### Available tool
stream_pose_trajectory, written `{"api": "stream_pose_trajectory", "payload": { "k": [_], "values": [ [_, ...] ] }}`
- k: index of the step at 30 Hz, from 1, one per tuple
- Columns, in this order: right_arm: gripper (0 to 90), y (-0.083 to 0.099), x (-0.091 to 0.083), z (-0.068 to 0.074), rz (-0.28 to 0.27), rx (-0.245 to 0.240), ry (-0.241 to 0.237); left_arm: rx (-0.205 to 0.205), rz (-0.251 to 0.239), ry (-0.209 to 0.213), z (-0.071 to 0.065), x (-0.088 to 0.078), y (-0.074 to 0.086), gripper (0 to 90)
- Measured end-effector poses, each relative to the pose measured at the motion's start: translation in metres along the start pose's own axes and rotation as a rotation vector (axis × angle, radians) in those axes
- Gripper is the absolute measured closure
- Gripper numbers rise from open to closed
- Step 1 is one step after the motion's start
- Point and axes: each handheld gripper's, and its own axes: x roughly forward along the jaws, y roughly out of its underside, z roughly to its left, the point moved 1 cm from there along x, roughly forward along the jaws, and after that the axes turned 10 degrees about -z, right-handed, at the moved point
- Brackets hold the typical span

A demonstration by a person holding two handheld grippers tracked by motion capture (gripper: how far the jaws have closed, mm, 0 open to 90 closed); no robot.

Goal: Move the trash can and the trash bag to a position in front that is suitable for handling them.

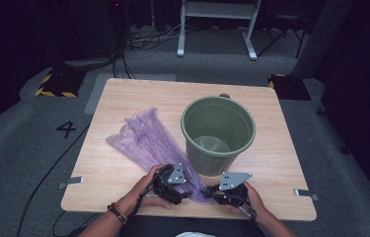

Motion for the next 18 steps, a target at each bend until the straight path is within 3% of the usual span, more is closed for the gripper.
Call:
{"api": "stream_pose_trajectory", "payload": {
  "k": [5,9,12,13,15,18],
  "values": [
    [82.0,-0.008,-0.004,0.004,-0.044,0.007,-0.023,-0.005,-0.002,0.016,0.001,0.001,0.0,27.1],
    [81.9,-0.013,-0.008,0.007,-0.087,0.008,-0.038,-0.016,-0.021,0.041,0.005,-0.001,0.0,53.9],
    [81.4,-0.014,-0.009,0.007,-0.096,0.011,-0.043,-0.01,-0.027,0.025,0.006,-0.001,0.001,73.9],
    [81.0,-0.014,-0.009,0.007,-0.096,0.008,-0.044,-0.017,-0.026,0.019,0.008,-0.001,0.002,73.9],
    [78.0,-0.014,-0.011,0.006,-0.107,0.014,-0.034,0.006,-0.022,-0.005,0.008,-0.002,0.003,86.1],
    [71.8,-0.013,-0.014,0.004,-0.111,0.014,-0.025,0.009,-0.02,-0.036,0.01,-0.004,0.004,89.3]
  ]
}}
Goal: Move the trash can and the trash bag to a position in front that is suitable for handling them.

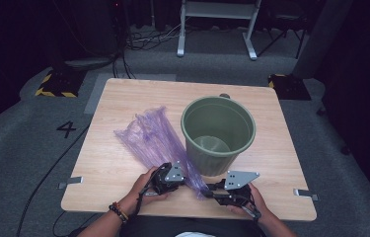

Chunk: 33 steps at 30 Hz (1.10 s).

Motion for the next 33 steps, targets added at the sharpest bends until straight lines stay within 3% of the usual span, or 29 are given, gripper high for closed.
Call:
{"api": "stream_pose_trajectory", "payload": {
  "k": [1,7,13,18,19,22,23,24,25,26,27,28,29,33],
  "values": [
    [55.3,-0.001,-0.003,-0.002,-0.006,-0.001,0.002,-0.006,0.004,-0.009,0.001,-0.001,0.0,89.5],
    [39.6,-0.003,-0.023,-0.009,-0.039,0.02,0.035,-0.034,0.0,-0.084,0.014,-0.014,0.008,89.7],
    [36.5,0.004,-0.041,-0.017,-0.044,0.033,0.053,-0.072,-0.028,-0.139,0.023,-0.028,0.013,89.7],
    [36.2,0.019,-0.062,-0.033,-0.015,0.049,0.088,-0.097,-0.05,-0.173,0.031,-0.039,0.017,89.7],
    [34.9,0.026,-0.069,-0.041,0.026,0.045,0.135,-0.114,-0.063,-0.183,0.035,-0.043,0.019,89.7],
    [34.8,0.032,-0.076,-0.049,0.045,0.06,0.176,-0.121,-0.071,-0.198,0.038,-0.047,0.02,89.7],
    [34.6,0.04,-0.086,-0.063,0.058,0.093,0.236,-0.127,-0.078,-0.213,0.041,-0.049,0.021,89.7],
    [34.6,0.04,-0.086,-0.063,0.058,0.093,0.236,-0.127,-0.077,-0.22,0.042,-0.051,0.021,89.7],
    [34.3,0.046,-0.093,-0.073,0.052,0.131,0.283,-0.136,-0.087,-0.232,0.045,-0.053,0.023,89.7],
    [34.3,0.046,-0.093,-0.073,0.052,0.131,0.283,-0.136,-0.087,-0.232,0.045,-0.053,0.023,89.7],
    [34.1,0.052,-0.098,-0.083,0.05,0.174,0.328,-0.152,-0.098,-0.244,0.049,-0.056,0.024,89.7],
    [34.1,0.052,-0.098,-0.083,0.05,0.174,0.328,-0.152,-0.098,-0.244,0.049,-0.056,0.024,89.7],
    [33.6,0.057,-0.102,-0.091,0.057,0.206,0.385,-0.155,-0.105,-0.254,0.05,-0.058,0.024,89.7],
    [32.6,0.059,-0.104,-0.096,0.058,0.227,0.416,-0.167,-0.125,-0.275,0.054,-0.065,0.023,89.7]
  ]
}}
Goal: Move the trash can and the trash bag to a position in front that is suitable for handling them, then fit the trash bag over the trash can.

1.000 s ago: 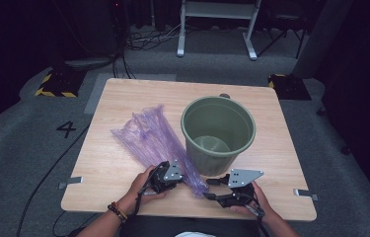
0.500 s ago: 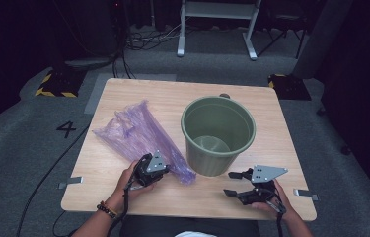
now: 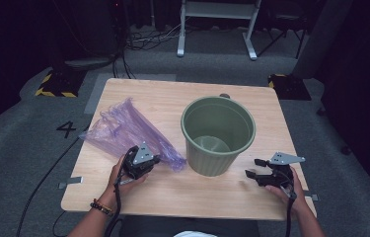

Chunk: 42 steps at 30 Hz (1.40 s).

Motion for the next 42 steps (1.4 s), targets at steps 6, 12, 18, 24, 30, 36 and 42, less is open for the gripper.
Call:
{"api": "stream_pose_trajectory", "payload": {
  "k": [6,12,18,24,30,36,42],
  "values": [
    [30.2,0.004,0.006,-0.002,0.041,0.007,0.036,-0.014,-0.033,-0.026,0.006,-0.007,-0.003,89.7],
    [29.8,0.007,0.01,-0.008,0.063,0.028,0.067,-0.029,-0.066,-0.033,0.012,-0.013,-0.006,89.8],
    [29.6,0.007,0.012,-0.009,0.072,0.036,0.086,-0.042,-0.087,-0.048,0.013,-0.019,-0.008,89.8],
    [29.5,0.006,0.013,-0.009,0.075,0.036,0.085,-0.049,-0.114,-0.069,0.013,-0.025,-0.013,89.8],
    [29.5,0.006,0.014,-0.01,0.072,0.044,0.082,-0.056,-0.149,-0.08,0.016,-0.029,-0.021,89.8],
    [29.6,0.006,0.014,-0.01,0.069,0.052,0.084,-0.028,-0.183,-0.087,0.013,-0.035,-0.035,89.8],
    [29.8,0.006,0.014,-0.011,0.068,0.053,0.08,-0.011,-0.227,-0.118,0.014,-0.039,-0.054,89.8]
  ]
}}
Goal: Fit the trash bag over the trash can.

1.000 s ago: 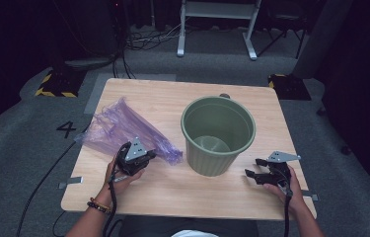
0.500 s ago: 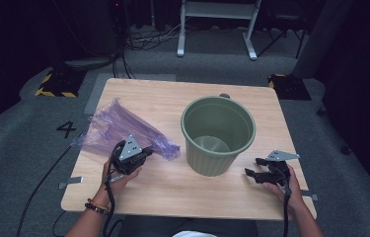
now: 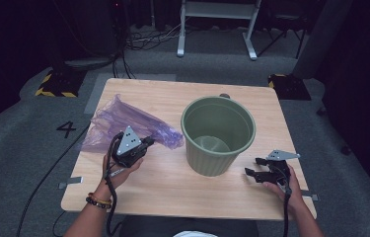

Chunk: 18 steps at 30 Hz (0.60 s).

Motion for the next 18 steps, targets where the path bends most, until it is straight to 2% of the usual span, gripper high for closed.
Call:
{"api": "stream_pose_trajectory", "payload": {
  "k": [1,2,4,10,12,14,16,17,18],
  "values": [
    [29.8,0.0,0.0,0.0,0.0,0.0,0.0,0.002,-0.011,-0.004,0.0,0.0,-0.004,89.8],
    [30.0,0.0,0.0,0.0,-0.001,0.001,-0.001,0.018,-0.032,-0.013,0.0,0.0,-0.014,89.8],
    [30.0,0.0,0.0,0.0,-0.002,0.001,-0.004,0.026,-0.045,-0.016,-0.001,0.002,-0.022,89.8],
    [30.0,-0.001,-0.001,-0.001,-0.008,0.007,-0.008,0.062,-0.054,-0.013,-0.004,0.007,-0.039,89.8],
    [30.0,-0.004,-0.003,-0.001,-0.03,0.022,-0.016,0.069,-0.057,-0.009,-0.005,0.011,-0.045,89.8],
    [30.0,-0.014,-0.012,-0.001,-0.068,0.011,-0.008,0.076,-0.057,-0.008,-0.006,0.016,-0.049,89.8],
    [30.0,-0.017,-0.015,0.0,-0.082,0.011,-0.01,0.079,-0.054,-0.003,-0.007,0.018,-0.051,89.8],
    [30.0,-0.029,-0.025,0.002,-0.124,-0.004,-0.007,0.083,-0.054,0.001,-0.008,0.022,-0.055,89.8],
    [30.0,-0.033,-0.029,0.003,-0.141,-0.009,-0.01,0.087,-0.051,0.004,-0.009,0.024,-0.056,89.8]
  ]
}}
